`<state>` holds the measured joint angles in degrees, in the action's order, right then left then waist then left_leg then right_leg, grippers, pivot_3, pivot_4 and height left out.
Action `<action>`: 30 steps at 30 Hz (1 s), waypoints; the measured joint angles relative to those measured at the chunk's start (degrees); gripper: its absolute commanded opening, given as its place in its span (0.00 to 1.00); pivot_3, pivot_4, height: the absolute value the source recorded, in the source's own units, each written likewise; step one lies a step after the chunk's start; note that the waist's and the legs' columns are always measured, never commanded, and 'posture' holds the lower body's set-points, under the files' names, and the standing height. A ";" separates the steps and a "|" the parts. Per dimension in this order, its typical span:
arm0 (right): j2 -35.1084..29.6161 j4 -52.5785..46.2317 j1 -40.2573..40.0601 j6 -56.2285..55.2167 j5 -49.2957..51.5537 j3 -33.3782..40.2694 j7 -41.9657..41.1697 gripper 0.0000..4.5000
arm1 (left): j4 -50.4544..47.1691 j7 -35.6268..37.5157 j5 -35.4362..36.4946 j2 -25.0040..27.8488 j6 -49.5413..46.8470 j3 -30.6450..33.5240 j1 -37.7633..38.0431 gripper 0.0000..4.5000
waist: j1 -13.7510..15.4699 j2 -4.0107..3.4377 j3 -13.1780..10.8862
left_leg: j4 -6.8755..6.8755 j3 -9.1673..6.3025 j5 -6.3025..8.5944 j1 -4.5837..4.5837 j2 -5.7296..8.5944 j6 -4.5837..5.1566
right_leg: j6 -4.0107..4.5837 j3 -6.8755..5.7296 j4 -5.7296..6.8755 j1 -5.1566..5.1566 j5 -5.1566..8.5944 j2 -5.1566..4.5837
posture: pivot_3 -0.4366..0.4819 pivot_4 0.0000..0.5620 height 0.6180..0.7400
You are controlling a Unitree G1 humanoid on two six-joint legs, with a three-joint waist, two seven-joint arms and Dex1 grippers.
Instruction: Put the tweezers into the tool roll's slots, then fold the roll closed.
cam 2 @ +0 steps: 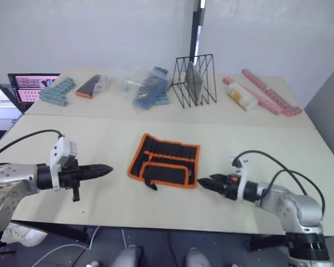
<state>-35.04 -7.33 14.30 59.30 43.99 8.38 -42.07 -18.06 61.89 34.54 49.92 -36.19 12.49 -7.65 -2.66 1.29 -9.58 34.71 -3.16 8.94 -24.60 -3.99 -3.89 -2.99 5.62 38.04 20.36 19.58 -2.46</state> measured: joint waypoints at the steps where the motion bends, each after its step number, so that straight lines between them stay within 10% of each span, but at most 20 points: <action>1: 0.44 0.67 0.83 0.06 -0.03 -0.40 0.08 1.00 | -0.96 -0.05 0.63 0.19 -0.56 0.23 0.84 0.40 | -0.11 0.00 0.00 | 0.00 0.00 0.00 0.00 0.00 0.00 | 0.00 0.00 0.00 0.00 0.00 0.00 | 0.48 0.27 0.96; 9: 2.68 2.36 4.04 3.40 0.11 -1.20 0.58 1.00 | -3.91 -2.13 1.66 0.23 -1.53 2.24 4.29 0.99 | -0.01 0.01 0.00 | -0.03 0.01 0.00 0.02 0.00 0.00 | 0.02 0.01 0.00 0.01 0.01 0.00 | 0.48 0.27 0.96; 27: 11.09 6.07 6.72 6.76 2.73 1.40 3.30 1.00 | -5.94 -4.53 2.90 0.22 -2.32 2.44 5.92 0.99 | -0.31 0.03 0.01 | -0.19 0.06 0.00 0.15 -0.02 -0.01 | 0.06 0.02 0.00 0.00 0.03 0.00 | 0.48 0.27 0.96; 30: 11.15 6.99 6.73 7.74 3.59 2.67 3.76 0.83 | -5.94 -4.63 2.91 0.22 -2.15 2.44 5.96 1.00 | -0.08 0.03 0.01 | -0.21 0.06 0.00 0.14 -0.01 -0.01 | 0.06 0.03 -0.01 0.01 0.03 0.00 | 0.48 0.27 0.96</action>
<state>-23.89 -0.33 21.04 67.05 47.58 11.05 -38.31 -24.01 57.26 37.44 50.15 -38.34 14.93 -1.69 -2.74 1.32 -9.57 34.51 -3.10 8.94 -24.46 -4.00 -3.90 -2.93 5.65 38.04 20.37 19.61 -2.46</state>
